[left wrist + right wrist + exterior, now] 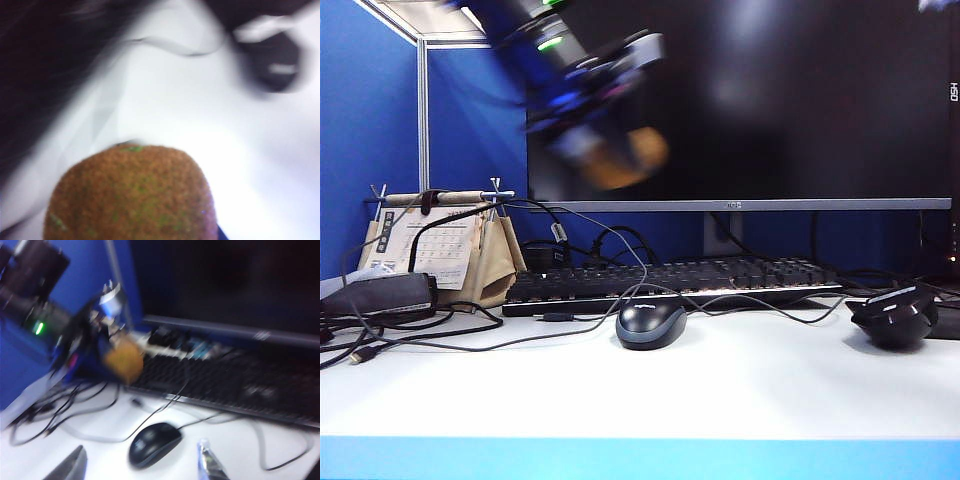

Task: Pick up the kiwi and place it near the upside-down mouse.

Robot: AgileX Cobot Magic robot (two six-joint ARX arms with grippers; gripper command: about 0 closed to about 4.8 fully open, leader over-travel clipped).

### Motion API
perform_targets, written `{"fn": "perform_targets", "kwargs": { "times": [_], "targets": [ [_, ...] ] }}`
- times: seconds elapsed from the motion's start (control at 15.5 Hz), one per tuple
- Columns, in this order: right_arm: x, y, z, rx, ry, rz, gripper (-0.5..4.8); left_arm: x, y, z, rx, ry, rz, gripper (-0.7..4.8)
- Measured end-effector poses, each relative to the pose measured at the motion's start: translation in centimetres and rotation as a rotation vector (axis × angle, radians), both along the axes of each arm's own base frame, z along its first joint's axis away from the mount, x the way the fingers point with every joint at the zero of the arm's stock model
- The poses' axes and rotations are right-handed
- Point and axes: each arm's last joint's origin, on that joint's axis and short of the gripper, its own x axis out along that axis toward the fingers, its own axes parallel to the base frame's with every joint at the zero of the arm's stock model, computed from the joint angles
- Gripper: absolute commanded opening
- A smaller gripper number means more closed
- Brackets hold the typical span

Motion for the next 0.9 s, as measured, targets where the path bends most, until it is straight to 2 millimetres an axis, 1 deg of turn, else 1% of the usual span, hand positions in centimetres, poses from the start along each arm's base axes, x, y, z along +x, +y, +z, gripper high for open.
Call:
{"fn": "perform_targets", "kwargs": {
  "times": [0.06,0.13,0.19,0.26,0.32,0.39,0.51,0.58,0.64,0.77,0.84,0.9],
  "targets": [
    [-0.2,-0.1,0.1,0.002,-0.008,-0.013,2.83,-1.5,-2.4,-0.3,0.006,0.005,-0.069,-0.06],
    [-0.3,-0.1,0.1,0.003,-0.012,-0.016,2.83,-2.6,-4.2,-0.7,0.008,0.006,-0.12,-0.06],
    [-0.5,-0.2,0.2,0.004,-0.017,-0.017,2.83,-4.3,-7.1,-1.4,0.009,0.002,-0.198,-0.06],
    [-0.7,-0.3,0.1,0.004,-0.01,-0.024,2.83,-5.1,-8.8,-1.9,0.011,0.003,-0.243,-0.06],
    [-1.0,-0.4,0.1,0.003,-0.003,-0.03,2.83,-5.6,-11.0,-2.8,0.022,0.001,-0.277,-0.06],
    [-1.4,-0.5,0.0,0.003,0.001,-0.039,2.83,-5.6,-12.7,-4.0,0.04,0.008,-0.296,-0.06],
    [-2.6,-0.8,0.0,0.004,-0.006,-0.062,2.83,-5.6,-14.7,-6.4,0.088,0.055,-0.319,-0.06],
    [-3.5,-0.9,0.0,0.006,-0.017,-0.062,2.83,-5.5,-15.4,-7.2,0.1,0.068,-0.327,-0.06],
    [-4.7,-1.2,0.0,0.008,-0.041,-0.086,2.83,-5.1,-16.3,-8.1,0.109,0.086,-0.324,-0.06],
    [-5.3,-1.3,-0.2,0.006,-0.031,-0.095,2.83,-5.0,-17.4,-8.4,0.101,0.091,-0.324,-0.06],
    [-5.3,-1.3,-0.4,0.004,-0.008,-0.095,2.83,-5.3,-18.3,-8.3,0.082,0.086,-0.336,-0.06],
    [-5.3,-1.3,-0.7,0.007,0.027,-0.092,2.83,-6.0,-19.4,-8.2,0.058,0.077,-0.363,-0.06]
  ]
}}
